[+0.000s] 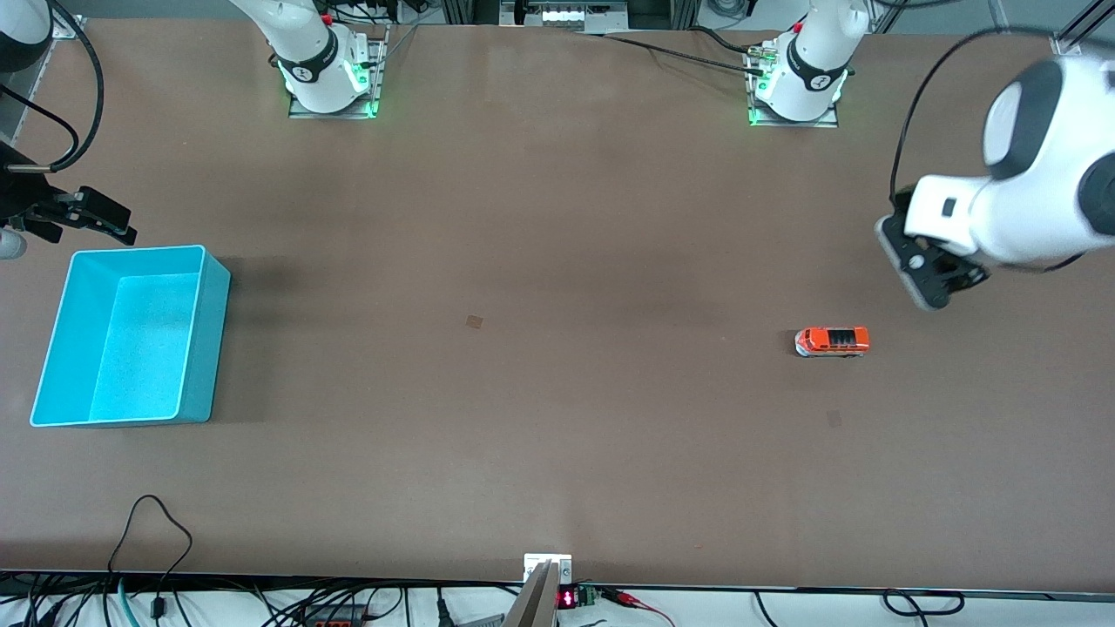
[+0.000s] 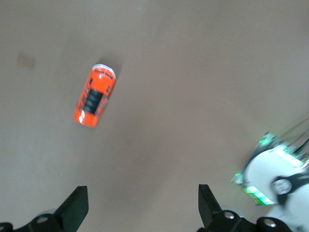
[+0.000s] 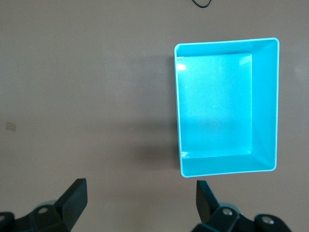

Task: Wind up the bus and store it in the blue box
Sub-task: 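Move the left gripper down over the orange toy bus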

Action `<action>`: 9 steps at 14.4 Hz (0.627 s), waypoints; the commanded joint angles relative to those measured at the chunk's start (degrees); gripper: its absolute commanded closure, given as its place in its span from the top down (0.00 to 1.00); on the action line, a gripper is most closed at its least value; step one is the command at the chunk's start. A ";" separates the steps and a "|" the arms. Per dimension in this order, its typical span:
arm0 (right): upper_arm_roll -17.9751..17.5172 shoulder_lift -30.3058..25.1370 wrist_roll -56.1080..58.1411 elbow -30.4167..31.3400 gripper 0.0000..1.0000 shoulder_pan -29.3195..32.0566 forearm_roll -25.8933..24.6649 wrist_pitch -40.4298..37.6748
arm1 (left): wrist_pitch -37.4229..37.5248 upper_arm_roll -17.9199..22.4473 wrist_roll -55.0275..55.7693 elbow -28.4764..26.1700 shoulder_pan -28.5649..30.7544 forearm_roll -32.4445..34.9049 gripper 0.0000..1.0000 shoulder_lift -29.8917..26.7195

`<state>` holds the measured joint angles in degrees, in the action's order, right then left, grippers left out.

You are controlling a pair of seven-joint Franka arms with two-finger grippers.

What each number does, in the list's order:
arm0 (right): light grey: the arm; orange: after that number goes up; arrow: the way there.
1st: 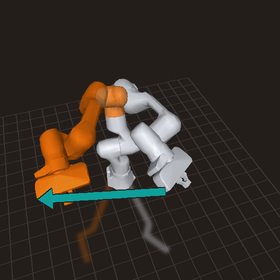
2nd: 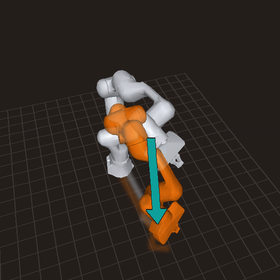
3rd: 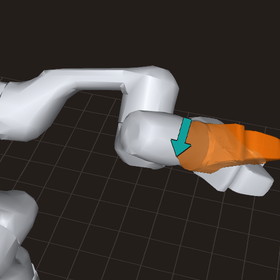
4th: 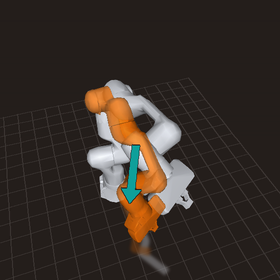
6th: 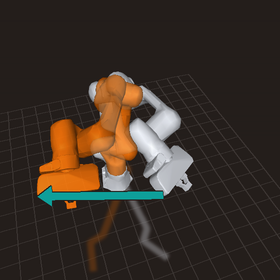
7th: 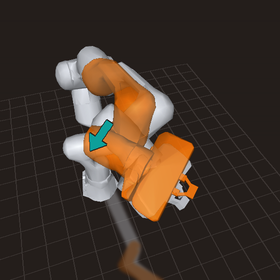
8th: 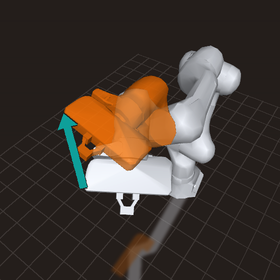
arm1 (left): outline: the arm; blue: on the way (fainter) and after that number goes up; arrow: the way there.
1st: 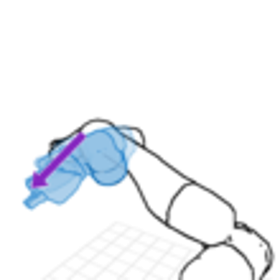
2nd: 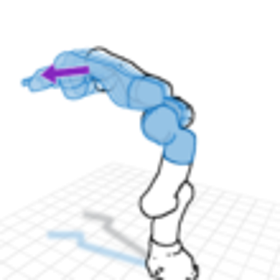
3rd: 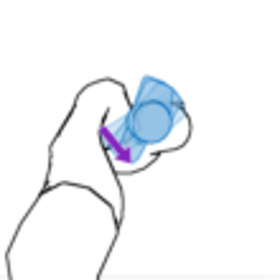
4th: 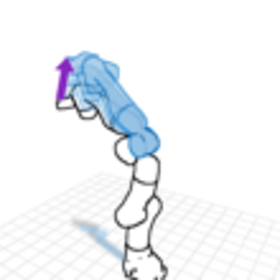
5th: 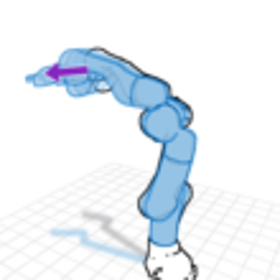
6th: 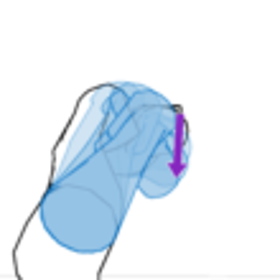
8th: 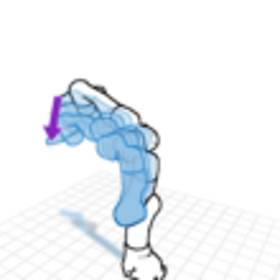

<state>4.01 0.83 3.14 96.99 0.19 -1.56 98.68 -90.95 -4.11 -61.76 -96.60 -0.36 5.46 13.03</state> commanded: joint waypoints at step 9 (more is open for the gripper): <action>0.03 -0.13 -0.24 -0.13 1.00 0.43 -0.73 -0.33 | -35.95 -0.38 -20.58 -19.49 3.08 1.22 1.00 4.98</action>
<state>4.08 0.92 3.14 97.00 0.44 -1.56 98.68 -121.45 -4.07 -78.82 -110.67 1.96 5.68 20.08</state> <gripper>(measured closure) 0.000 0.000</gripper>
